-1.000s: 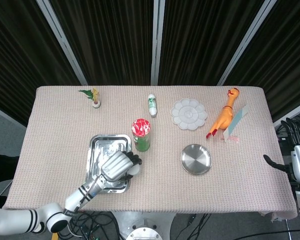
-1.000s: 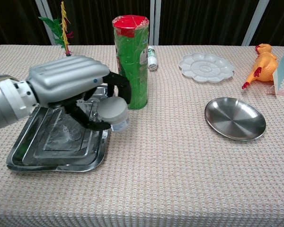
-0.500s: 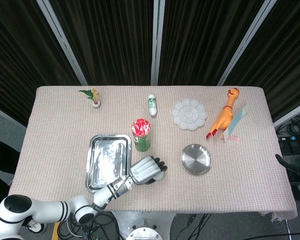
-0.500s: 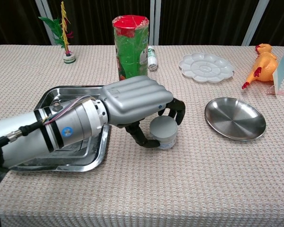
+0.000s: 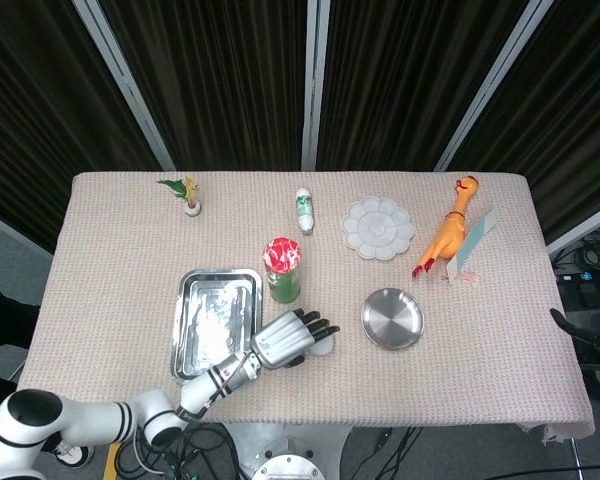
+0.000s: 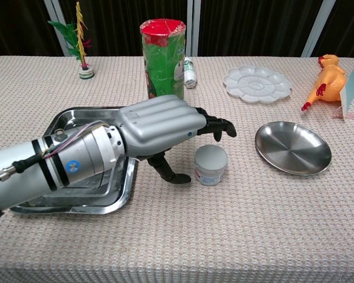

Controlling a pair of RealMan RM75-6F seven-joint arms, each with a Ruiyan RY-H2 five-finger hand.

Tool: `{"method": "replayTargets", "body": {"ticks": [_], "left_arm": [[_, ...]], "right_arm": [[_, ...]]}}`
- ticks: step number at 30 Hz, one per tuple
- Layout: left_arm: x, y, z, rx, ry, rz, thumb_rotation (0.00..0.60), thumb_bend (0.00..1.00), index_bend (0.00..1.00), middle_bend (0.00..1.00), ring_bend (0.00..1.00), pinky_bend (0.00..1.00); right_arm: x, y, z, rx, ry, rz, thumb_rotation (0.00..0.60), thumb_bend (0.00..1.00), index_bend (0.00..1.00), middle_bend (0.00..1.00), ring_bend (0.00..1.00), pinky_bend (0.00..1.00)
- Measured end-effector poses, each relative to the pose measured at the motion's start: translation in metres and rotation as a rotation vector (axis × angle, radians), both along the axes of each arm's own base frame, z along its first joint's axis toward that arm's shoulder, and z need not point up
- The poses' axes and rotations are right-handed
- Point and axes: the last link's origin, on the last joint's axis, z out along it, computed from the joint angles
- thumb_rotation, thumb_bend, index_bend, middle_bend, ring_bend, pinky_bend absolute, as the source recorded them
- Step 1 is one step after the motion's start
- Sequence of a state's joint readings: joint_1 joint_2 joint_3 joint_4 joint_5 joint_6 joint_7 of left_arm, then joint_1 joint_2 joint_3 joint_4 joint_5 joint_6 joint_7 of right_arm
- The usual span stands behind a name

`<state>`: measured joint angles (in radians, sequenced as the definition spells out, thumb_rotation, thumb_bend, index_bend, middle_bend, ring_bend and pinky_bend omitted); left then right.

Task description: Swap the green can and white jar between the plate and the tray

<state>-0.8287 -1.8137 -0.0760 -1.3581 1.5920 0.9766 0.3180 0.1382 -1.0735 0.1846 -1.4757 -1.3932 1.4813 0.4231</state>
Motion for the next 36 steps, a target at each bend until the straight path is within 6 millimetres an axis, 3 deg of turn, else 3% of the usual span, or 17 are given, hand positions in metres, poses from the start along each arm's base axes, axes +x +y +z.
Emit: {"method": "replayTargets", "body": {"ticks": [7,14,23,28,36], "left_arm": [[-0.035,-0.005,0.044,0.040,-0.024,0.092,0.600,0.17,0.30,0.31,0.27,0.51],[-0.096,-0.003,0.115,0.182,0.006,0.244,0.600,0.17,0.34,0.34,0.29,0.51],[-0.124,0.045,0.182,0.385,-0.056,0.437,0.600,0.15,0.31,0.33,0.28,0.48],[-0.118,0.058,0.207,0.375,-0.140,0.463,0.600,0.10,0.18,0.16,0.11,0.34],[-0.060,0.074,0.206,0.191,-0.229,0.369,0.600,0.10,0.11,0.11,0.05,0.25]], "right_arm": [[0.003,-0.001,0.006,-0.014,0.009,0.008,0.600,0.11,0.00,0.01,0.00,0.00],[0.007,-0.002,0.005,-0.015,0.005,0.013,0.600,0.10,0.00,0.01,0.00,0.00],[0.013,-0.003,0.007,-0.016,0.010,0.021,0.600,0.10,0.00,0.00,0.00,0.00],[0.016,-0.001,0.007,-0.013,0.009,0.025,0.600,0.10,0.00,0.00,0.00,0.00],[0.027,-0.005,0.003,0.013,0.023,0.052,0.600,0.10,0.00,0.00,0.00,0.00]]}}
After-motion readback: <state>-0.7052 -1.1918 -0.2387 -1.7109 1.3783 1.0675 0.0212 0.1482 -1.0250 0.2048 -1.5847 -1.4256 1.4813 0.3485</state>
